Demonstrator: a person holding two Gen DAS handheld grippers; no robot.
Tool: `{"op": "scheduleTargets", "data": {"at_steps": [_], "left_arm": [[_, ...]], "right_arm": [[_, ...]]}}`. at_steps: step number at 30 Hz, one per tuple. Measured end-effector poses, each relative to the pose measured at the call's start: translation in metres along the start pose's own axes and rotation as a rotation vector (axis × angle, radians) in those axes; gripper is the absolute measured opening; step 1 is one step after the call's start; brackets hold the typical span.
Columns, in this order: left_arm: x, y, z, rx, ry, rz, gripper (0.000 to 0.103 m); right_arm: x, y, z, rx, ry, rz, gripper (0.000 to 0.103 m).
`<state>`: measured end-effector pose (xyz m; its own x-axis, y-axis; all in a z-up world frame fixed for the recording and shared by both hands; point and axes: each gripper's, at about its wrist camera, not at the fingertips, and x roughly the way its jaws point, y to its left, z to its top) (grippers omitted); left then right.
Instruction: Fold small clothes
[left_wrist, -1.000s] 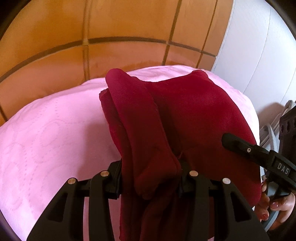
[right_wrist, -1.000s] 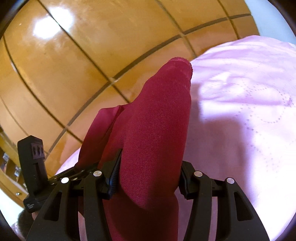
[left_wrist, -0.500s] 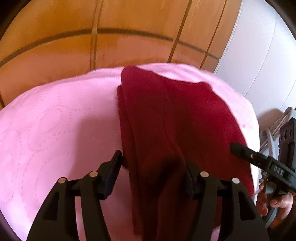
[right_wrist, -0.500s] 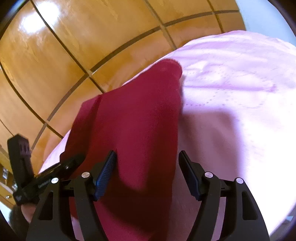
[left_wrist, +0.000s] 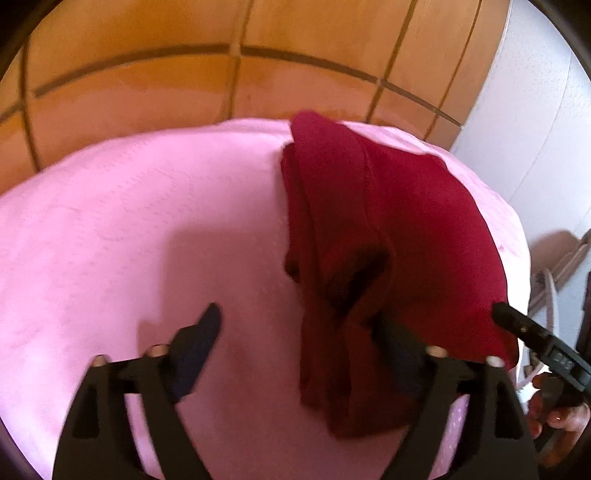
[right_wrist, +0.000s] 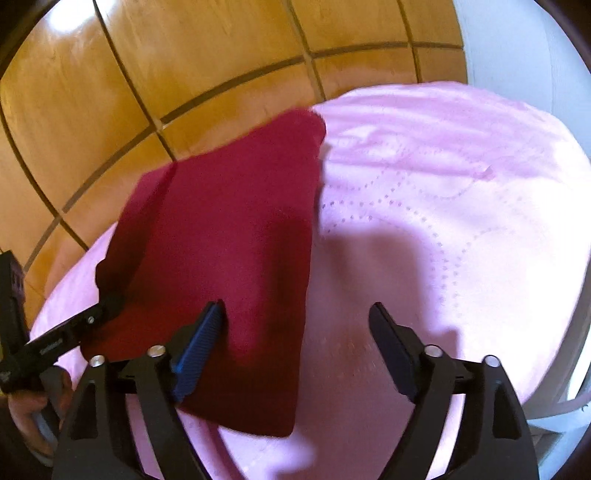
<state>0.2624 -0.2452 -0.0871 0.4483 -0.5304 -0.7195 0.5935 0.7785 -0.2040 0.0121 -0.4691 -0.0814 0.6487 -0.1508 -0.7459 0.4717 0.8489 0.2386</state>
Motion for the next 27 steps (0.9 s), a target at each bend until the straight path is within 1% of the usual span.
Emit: {"op": "scheduleTargets", "data": {"at_steps": [1, 3, 4, 7, 8, 10, 13, 16, 18, 20, 22, 24, 27], "left_arm": [[-0.010, -0.001, -0.004, 0.004, -0.022, 0.007, 0.097], [-0.025, -0.002, -0.011, 0.011, -0.056, 0.025, 0.101], [-0.036, -0.004, -0.016, 0.015, -0.090, 0.050, 0.101], [-0.064, -0.006, -0.033, 0.005, -0.173, 0.137, 0.101], [-0.073, -0.005, -0.039, -0.008, -0.185, 0.156, 0.101], [-0.085, -0.002, -0.048, -0.038, -0.182, 0.166, 0.101], [-0.096, 0.004, -0.059, -0.079, -0.154, 0.185, 0.101], [-0.105, 0.007, -0.068, -0.097, -0.158, 0.205, 0.101], [-0.110, 0.006, -0.072, -0.093, -0.174, 0.231, 0.101], [-0.117, 0.002, -0.077, -0.069, -0.191, 0.276, 0.101], [-0.120, -0.004, -0.081, -0.044, -0.193, 0.296, 0.101], [-0.124, -0.009, -0.084, -0.028, -0.193, 0.284, 0.101], [-0.127, -0.015, -0.086, -0.024, -0.208, 0.279, 0.101]], "right_arm": [[-0.007, 0.003, -0.001, -0.011, -0.010, -0.010, 0.095], [-0.019, 0.011, -0.008, -0.041, -0.030, -0.034, 0.098], [-0.027, 0.016, -0.013, -0.053, -0.042, -0.039, 0.099], [-0.038, 0.032, -0.018, -0.072, -0.062, -0.055, 0.099], [-0.043, 0.038, -0.022, -0.081, -0.065, -0.071, 0.099], [-0.049, 0.047, -0.028, -0.095, -0.073, -0.104, 0.099], [-0.058, 0.061, -0.034, -0.115, -0.100, -0.137, 0.099], [-0.071, 0.074, -0.043, -0.138, -0.131, -0.184, 0.099], [-0.079, 0.077, -0.051, -0.134, -0.141, -0.192, 0.099], [-0.088, 0.077, -0.058, -0.126, -0.146, -0.186, 0.099], [-0.093, 0.075, -0.063, -0.125, -0.149, -0.181, 0.099], [-0.096, 0.073, -0.065, -0.127, -0.146, -0.183, 0.099], [-0.099, 0.074, -0.068, -0.148, -0.172, -0.190, 0.099]]}}
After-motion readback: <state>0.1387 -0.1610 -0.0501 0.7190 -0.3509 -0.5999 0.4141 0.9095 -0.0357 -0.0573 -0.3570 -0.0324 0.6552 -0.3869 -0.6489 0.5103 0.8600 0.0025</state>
